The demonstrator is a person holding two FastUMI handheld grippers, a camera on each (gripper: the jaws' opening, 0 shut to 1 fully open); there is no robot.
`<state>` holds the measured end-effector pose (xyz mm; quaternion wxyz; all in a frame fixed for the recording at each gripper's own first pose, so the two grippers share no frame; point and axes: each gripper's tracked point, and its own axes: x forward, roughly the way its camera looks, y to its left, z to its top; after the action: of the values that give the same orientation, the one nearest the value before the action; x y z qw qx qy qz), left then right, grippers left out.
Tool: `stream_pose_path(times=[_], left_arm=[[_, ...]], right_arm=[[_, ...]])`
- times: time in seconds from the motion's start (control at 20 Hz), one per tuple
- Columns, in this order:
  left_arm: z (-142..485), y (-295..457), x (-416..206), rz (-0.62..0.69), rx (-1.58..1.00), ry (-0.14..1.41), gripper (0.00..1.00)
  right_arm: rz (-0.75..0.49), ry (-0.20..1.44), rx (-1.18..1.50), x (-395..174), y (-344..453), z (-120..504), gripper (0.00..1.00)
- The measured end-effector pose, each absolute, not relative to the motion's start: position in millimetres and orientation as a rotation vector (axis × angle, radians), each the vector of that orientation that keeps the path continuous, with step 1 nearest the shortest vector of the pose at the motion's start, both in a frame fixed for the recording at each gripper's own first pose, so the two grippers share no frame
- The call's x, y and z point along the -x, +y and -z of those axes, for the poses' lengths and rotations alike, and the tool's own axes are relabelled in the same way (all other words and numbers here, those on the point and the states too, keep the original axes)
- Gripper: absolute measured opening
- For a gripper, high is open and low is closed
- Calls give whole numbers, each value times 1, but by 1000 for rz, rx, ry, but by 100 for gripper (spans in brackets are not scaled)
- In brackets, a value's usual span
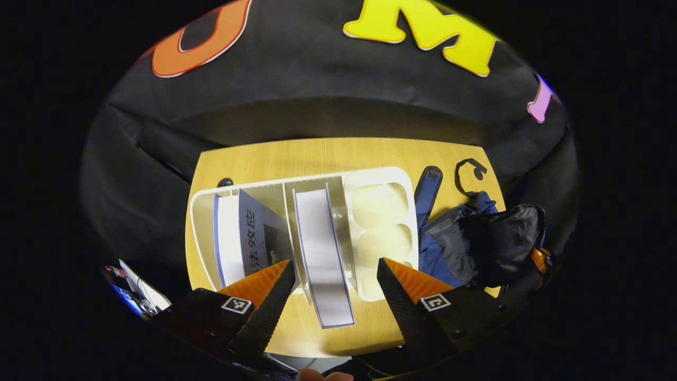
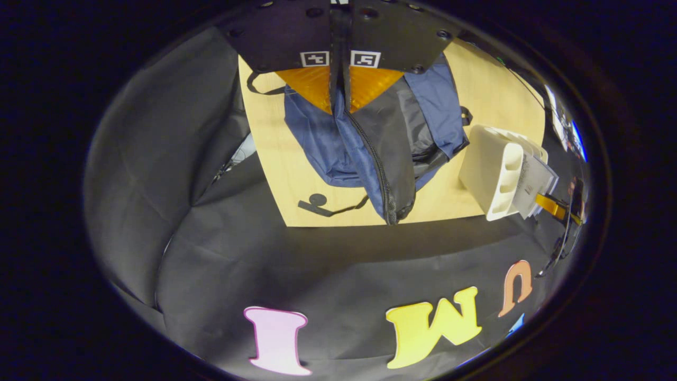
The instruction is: Open the schoolbag, grab two books from the bookshelf and put them into the schoolbag.
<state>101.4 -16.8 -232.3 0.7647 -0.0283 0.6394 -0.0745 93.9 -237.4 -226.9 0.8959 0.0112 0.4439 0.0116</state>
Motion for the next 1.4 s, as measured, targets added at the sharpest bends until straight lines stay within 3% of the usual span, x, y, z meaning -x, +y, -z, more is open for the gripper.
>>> stream_pose_path(times=[0.35, 0.5, 0.6, 0.7, 0.75, 0.8, 0.95, 1.0, 1.4], left_arm=[[266, -10, -84, 83, 113, 1566, 98], [272, -7, -84, 53, 116, 1586, 83], [274, -8, -84, 41, 116, 1597, 80], [277, -9, -80, 17, 118, 1620, 58], [277, -9, -79, 2, 118, 1634, 58], [277, -11, -79, 0, 118, 1635, 48], [272, -10, -74, -4, 112, 1643, 41], [269, -8, -73, -5, 110, 1634, 45], [186, 8, -28, 71, 181, 1573, 42]], right_arm=[[-50, 915, -31, -94, -237, 226, 0], [-55, 913, -39, -95, -239, 227, 0], [-60, 912, -42, -94, -239, 227, 0], [-65, 911, -47, -94, -239, 228, 0], [-68, 909, -49, -94, -238, 228, 0], [-72, 907, -49, -95, -238, 227, 0], [-78, 903, -49, -94, -237, 228, 0], [-79, 902, -52, -94, -238, 228, 0], [-97, 899, -37, -95, -232, 226, 0]])
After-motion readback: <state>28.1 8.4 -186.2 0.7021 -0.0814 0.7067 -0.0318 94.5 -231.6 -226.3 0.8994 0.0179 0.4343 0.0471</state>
